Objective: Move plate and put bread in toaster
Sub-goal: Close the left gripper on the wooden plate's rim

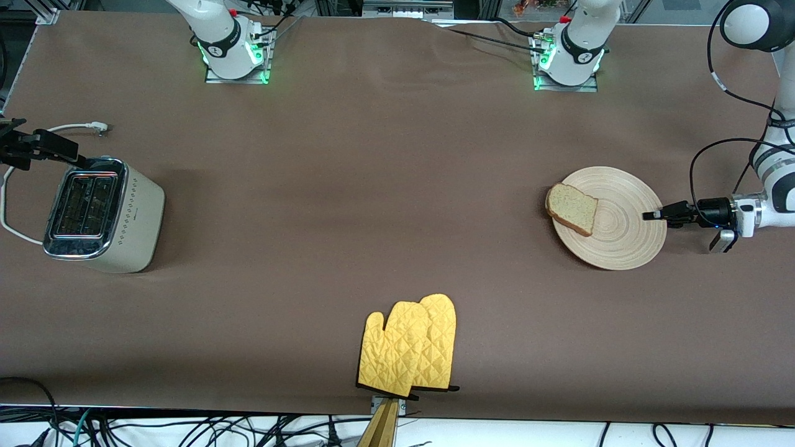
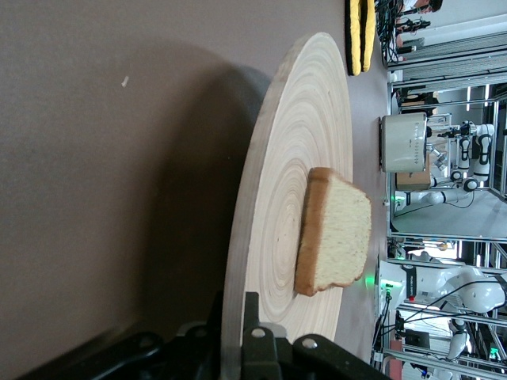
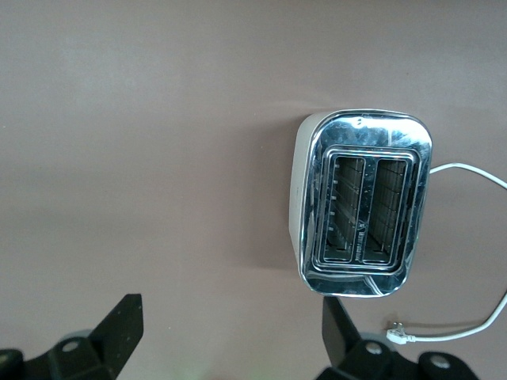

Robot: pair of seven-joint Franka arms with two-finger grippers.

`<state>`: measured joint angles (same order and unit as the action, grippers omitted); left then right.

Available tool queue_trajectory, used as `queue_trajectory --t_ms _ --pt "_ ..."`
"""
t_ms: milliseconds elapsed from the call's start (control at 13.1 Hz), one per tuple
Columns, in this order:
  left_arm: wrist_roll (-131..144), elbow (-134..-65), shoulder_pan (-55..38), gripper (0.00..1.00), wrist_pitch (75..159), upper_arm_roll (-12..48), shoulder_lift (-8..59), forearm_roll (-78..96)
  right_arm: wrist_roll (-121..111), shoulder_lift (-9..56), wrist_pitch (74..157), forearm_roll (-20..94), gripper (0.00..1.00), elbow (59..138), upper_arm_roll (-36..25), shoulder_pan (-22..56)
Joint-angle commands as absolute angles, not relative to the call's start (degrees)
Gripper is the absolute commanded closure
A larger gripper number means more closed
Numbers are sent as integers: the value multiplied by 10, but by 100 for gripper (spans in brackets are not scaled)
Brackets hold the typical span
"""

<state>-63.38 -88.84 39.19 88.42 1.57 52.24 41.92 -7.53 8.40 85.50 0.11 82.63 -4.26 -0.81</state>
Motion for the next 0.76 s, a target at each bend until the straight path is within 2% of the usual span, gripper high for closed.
queue_trajectory --t_ms 0,687 --pt "-655 -886 394 100 880 17 529 449 -73 78 855 0 0 832 -39 -14" --pt "-558 -885 393 100 846 42 521 468 -73 78 854 0 0 832 -39 -14"
